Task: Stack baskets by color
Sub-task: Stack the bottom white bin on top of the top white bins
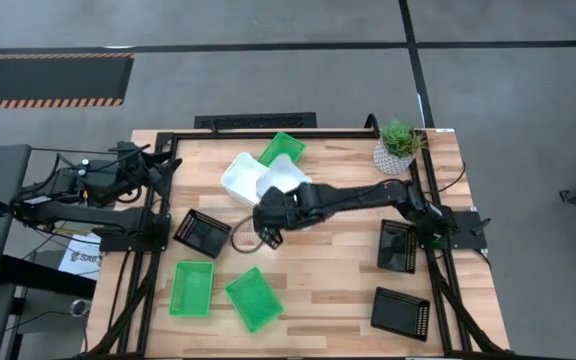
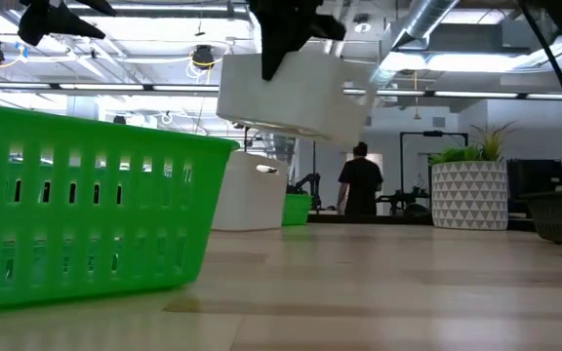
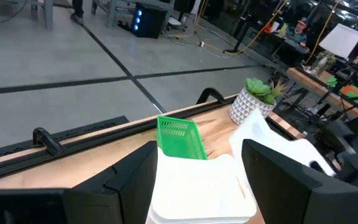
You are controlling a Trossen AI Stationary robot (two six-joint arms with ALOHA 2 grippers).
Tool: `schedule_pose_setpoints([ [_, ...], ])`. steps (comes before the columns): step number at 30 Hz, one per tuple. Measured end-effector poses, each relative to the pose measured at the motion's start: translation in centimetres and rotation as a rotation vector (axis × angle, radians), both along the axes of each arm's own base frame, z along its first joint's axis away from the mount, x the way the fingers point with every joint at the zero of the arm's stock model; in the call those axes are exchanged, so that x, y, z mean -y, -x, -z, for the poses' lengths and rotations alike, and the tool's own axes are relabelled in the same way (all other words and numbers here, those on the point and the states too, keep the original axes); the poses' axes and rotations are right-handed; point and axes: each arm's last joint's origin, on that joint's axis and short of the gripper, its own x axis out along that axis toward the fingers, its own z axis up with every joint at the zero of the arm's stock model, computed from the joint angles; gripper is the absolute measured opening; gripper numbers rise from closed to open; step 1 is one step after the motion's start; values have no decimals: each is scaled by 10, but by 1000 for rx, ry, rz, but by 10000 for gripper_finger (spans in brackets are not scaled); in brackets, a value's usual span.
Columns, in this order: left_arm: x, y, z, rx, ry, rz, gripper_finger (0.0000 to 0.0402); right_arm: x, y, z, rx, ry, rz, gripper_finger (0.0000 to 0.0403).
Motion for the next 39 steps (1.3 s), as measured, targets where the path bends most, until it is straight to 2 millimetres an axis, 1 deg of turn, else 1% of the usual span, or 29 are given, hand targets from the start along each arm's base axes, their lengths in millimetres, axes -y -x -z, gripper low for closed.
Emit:
schedule_pose_setpoints([
  [6,0,0,0,4,2,-3,224,32,-20,-9,168,44,-36,1],
  [12,0,0,0,3,2,-3,224,54,-33,-19,314,88,-51,1],
  [15,0,0,0,3,2,-3,224,61,-35,-21,335,96,-43,1],
  [20,0,0,0,3,2,-3,224,72,-37,-15,312,106,-44,0],
  [23,0,0,0,2,2,-3,224,75,-40,-8,288,111,-49,0],
  [30,0,0,0,2,2,-3,224,74,-43,10,203,106,-71,0],
  [34,0,0,0,4,4,-4,224,75,-50,23,191,104,-73,0],
  [39,0,0,0,7,8,-5,224,74,-50,26,188,95,-76,0],
])
